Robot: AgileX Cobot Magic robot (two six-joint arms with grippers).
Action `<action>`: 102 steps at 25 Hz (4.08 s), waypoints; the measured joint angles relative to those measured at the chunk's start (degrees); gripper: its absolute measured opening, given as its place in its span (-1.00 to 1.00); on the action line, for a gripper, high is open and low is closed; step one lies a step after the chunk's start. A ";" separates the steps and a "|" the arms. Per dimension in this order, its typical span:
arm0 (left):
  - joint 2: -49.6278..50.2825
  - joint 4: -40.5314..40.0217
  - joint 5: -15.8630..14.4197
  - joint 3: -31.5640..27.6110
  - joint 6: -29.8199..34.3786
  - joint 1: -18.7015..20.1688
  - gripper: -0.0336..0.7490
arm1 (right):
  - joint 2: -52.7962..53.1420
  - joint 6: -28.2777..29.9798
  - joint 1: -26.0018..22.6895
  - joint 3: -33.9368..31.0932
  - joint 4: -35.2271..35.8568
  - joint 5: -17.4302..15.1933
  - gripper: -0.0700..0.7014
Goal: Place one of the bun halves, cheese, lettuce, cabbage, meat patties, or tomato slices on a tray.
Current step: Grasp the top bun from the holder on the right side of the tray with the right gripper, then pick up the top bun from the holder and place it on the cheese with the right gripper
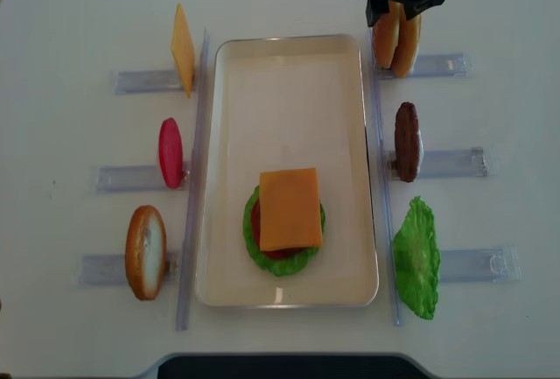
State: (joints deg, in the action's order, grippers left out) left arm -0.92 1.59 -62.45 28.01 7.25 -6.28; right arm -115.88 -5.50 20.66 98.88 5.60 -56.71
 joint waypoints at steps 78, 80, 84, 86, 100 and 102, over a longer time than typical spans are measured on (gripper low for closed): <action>0.00 -0.14 0.00 0.00 -0.16 0.00 -0.51 | 28.94 -2.16 0.26 -17.14 4.70 -13.44 -0.30; 0.00 -0.14 0.00 0.00 -0.16 0.00 -0.51 | 33.48 -3.52 1.18 -23.24 4.70 -13.45 -0.30; 0.00 -0.14 0.00 0.00 -0.16 0.00 -0.51 | 41.49 -6.28 4.79 -32.62 4.70 -13.61 -0.30; 0.00 -0.14 0.00 0.00 -0.16 0.00 -0.51 | 44.87 -7.85 7.46 -36.17 4.70 -13.61 -0.30; 0.00 -0.14 0.00 0.00 -0.16 0.00 -0.51 | 52.49 -14.20 18.80 -42.48 4.76 -12.09 -0.30; 0.00 -0.14 0.00 0.00 -0.16 0.00 -0.51 | 52.49 -13.97 18.80 -42.48 5.22 -10.78 -0.30</action>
State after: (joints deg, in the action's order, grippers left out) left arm -0.92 1.46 -62.45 28.01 7.09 -6.28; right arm -63.39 -19.47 39.46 56.40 10.82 -67.49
